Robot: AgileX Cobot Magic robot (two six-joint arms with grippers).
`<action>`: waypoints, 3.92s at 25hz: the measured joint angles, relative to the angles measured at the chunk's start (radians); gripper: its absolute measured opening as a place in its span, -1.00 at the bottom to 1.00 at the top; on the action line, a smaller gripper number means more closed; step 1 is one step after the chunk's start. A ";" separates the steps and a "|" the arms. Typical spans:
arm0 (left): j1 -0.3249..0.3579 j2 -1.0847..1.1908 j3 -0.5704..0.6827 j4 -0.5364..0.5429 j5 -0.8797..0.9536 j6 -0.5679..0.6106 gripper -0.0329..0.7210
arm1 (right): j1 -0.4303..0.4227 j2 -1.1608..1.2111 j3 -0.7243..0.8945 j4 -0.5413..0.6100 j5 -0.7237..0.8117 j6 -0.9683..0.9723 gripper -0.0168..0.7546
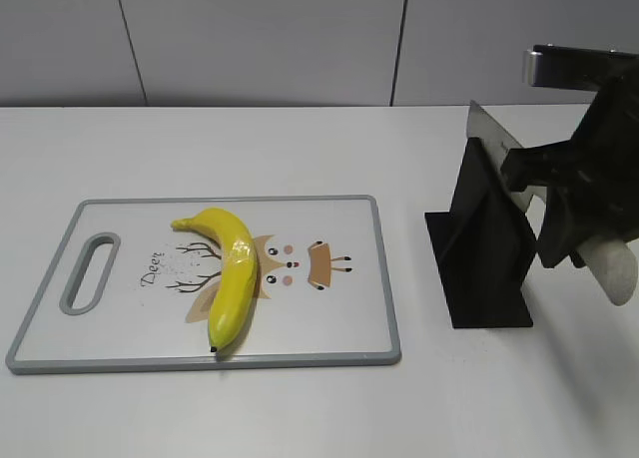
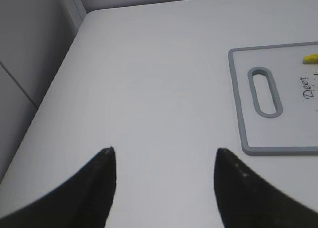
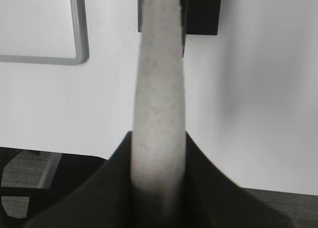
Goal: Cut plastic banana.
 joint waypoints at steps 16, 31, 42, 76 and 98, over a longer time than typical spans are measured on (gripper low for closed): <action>0.000 0.000 0.000 0.000 0.000 0.000 0.61 | 0.000 -0.042 -0.243 -0.010 0.063 -0.011 -0.54; 0.000 0.121 -0.041 -0.009 -0.153 0.049 0.61 | 0.000 -0.042 -0.302 -0.046 -0.048 -0.707 -0.54; -0.002 0.519 -0.178 -0.158 -0.407 0.340 0.61 | 0.001 0.005 -0.302 0.026 -0.163 -1.276 -0.54; -0.380 1.478 -0.718 -0.387 -0.159 1.121 0.51 | 0.022 0.299 -0.335 0.456 -0.120 -1.797 -0.54; -0.379 1.663 -0.725 -0.331 -0.232 1.123 -0.93 | 0.022 0.413 -0.336 0.458 -0.170 -1.810 -0.54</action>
